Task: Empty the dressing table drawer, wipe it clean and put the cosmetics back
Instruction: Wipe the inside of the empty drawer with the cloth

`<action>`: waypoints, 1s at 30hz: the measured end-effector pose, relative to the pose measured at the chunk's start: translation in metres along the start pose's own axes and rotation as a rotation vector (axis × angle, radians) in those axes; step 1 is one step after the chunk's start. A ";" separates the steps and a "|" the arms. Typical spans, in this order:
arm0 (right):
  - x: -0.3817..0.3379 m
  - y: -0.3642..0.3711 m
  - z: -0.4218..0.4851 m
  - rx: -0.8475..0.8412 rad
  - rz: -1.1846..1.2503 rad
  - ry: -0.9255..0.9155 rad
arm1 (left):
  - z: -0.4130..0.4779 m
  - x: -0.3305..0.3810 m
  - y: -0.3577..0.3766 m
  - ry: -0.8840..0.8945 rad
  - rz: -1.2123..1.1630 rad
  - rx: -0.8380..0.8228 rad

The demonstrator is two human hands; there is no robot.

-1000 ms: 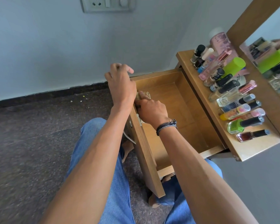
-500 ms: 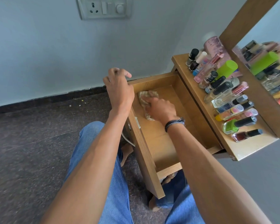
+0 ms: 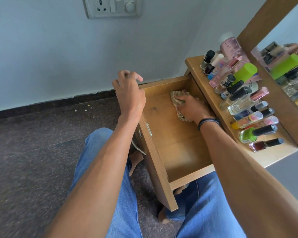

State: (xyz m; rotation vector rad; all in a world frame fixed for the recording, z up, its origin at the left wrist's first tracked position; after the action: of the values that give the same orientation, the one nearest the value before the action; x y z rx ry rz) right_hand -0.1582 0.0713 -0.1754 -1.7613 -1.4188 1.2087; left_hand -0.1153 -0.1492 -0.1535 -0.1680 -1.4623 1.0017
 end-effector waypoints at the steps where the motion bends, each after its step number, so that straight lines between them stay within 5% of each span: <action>1: 0.000 0.002 -0.004 0.014 -0.021 0.004 | 0.000 -0.001 0.000 -0.003 -0.002 -0.001; 17: 0.046 0.023 -0.120 -0.009 0.032 0.106 | 0.000 0.000 -0.002 -0.003 -0.006 -0.012; 30: 0.024 0.047 -0.146 -0.059 -0.195 0.117 | 0.001 -0.001 -0.004 -0.023 -0.008 -0.017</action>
State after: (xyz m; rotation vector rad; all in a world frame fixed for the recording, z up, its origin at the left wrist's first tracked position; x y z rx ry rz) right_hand -0.0063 0.0962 -0.1597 -1.6602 -1.5306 0.9557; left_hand -0.1139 -0.1532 -0.1513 -0.1633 -1.4917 0.9879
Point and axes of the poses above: each hand's wrist, its own z-axis towards the middle knuckle, its own y-axis out of the palm, x = y × z, the point moved 4 cm from there along z, towards the middle knuckle, and after that the axes turned 4 degrees about -x, right-handed, at the moved point
